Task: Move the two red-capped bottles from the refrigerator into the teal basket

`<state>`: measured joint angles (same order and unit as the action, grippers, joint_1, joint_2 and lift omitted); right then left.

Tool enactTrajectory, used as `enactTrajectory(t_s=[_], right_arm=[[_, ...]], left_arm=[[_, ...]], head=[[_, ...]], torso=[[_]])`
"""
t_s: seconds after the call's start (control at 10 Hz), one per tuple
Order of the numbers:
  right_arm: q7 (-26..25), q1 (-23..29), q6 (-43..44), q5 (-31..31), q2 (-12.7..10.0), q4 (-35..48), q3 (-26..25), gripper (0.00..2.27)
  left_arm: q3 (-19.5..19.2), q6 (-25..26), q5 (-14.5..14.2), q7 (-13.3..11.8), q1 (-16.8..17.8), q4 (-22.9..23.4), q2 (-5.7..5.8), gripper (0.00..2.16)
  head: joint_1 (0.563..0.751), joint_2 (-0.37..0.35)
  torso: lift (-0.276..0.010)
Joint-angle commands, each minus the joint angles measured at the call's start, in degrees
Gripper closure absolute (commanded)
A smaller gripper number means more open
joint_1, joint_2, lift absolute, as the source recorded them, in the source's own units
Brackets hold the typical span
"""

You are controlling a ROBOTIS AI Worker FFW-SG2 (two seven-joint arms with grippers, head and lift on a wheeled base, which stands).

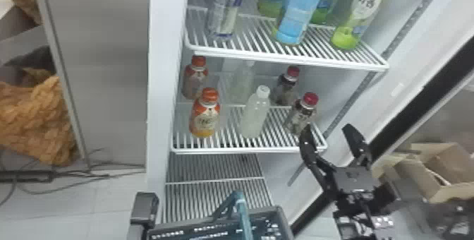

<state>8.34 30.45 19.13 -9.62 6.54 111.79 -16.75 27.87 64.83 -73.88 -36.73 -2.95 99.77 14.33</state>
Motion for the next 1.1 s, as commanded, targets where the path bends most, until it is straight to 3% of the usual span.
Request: enactTrajectory(t_s=[0.0, 0.5, 1.0], right_arm=[[0.0, -0.4, 0.0, 0.1, 0.1, -0.6, 0.0, 0.19], [0.0, -0.6, -1.0, -0.2, 0.1, -1.0, 0.0, 0.18], [1.0, -3.7, -8.4, 0.4, 0.5, -2.5, 0.0, 0.18]], left_arm=[[0.0, 0.0, 0.0, 0.0, 0.0, 0.0, 0.00, 1.11], [0.0, 0.0, 0.0, 0.0, 0.0, 0.0, 0.00, 1.11], [0.0, 0.0, 0.0, 0.0, 0.0, 0.0, 0.00, 1.11]], head=[[0.695, -0.350], [0.695, -0.350], [0.695, -0.350]], torso=[[-0.228], [-0.228], [-0.228]])
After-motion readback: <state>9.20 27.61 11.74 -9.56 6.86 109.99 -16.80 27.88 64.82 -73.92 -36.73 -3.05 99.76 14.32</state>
